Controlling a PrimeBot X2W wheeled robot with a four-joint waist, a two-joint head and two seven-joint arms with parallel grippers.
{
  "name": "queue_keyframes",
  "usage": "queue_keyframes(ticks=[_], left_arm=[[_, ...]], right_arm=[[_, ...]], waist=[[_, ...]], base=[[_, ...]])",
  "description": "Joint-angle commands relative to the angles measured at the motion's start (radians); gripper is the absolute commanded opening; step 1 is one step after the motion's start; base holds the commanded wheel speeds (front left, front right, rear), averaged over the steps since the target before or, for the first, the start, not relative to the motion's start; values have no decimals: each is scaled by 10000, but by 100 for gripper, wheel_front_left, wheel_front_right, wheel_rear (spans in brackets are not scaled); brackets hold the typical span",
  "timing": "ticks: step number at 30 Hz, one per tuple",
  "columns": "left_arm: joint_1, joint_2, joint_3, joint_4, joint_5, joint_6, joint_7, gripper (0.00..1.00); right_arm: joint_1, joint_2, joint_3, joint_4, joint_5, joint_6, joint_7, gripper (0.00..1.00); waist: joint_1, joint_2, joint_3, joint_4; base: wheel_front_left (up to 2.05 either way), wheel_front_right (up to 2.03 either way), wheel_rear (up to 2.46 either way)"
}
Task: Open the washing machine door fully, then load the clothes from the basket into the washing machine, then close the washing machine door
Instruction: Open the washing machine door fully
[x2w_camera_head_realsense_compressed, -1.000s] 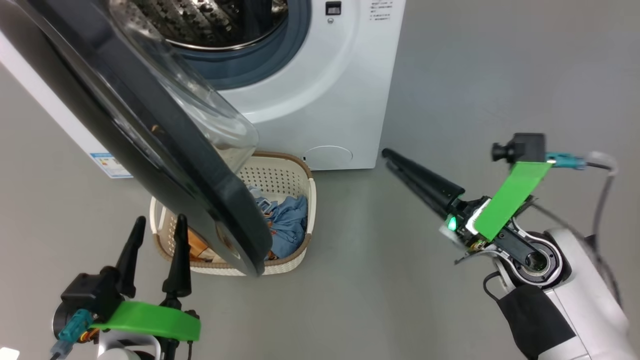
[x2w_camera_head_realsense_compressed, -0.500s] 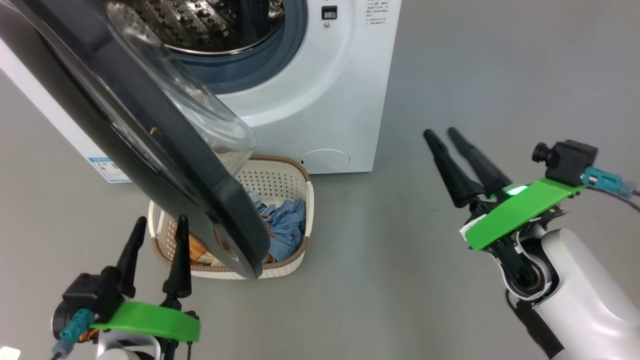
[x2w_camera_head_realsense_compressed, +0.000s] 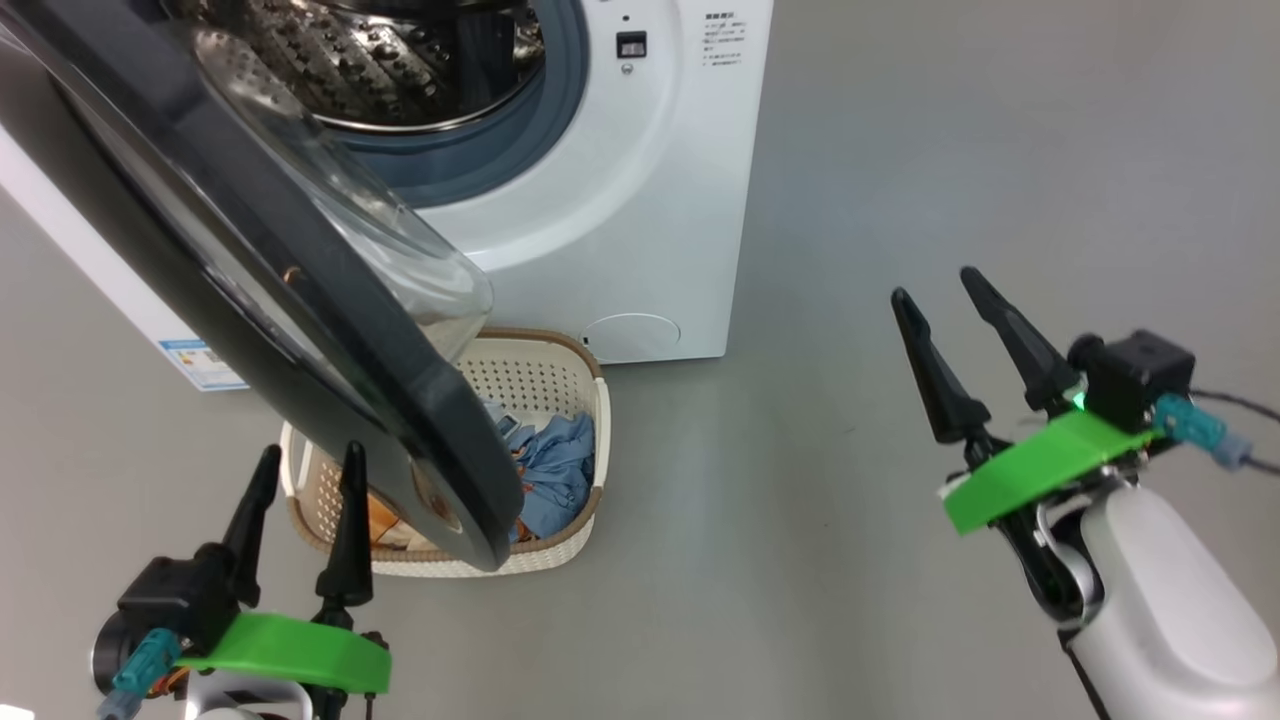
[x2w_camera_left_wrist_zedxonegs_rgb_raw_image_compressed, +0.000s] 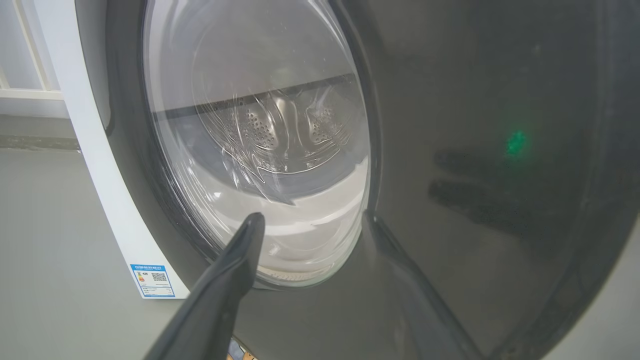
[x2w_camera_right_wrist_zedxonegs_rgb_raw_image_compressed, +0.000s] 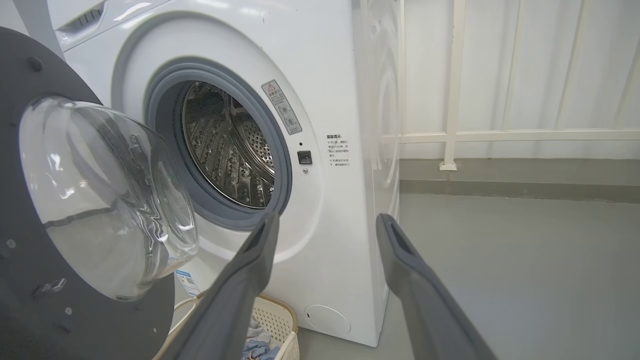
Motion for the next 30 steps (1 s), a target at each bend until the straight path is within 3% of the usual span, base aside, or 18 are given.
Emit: queue_keyframes(ticks=[1,15,30], left_arm=[[-8,181,392,-268,101,-15,-61,100],[475,86,988,-330,137,-15,-61,100],[878,-64,1088,-391,267,-15,-61,100]], right_arm=[[443,144,-112,-416,-351,100,-115,100],[2870,743,-1524,-1897,-2607,100,-119,100],[4054,1395,-2472,-2375,-3274,100,-120,100]], waist=[[0,-1,-49,-66],[0,-1,-231,-464],[0,-1,-430,-441]], base=[[0,0,0],[0,0,0],[0,0,0]])
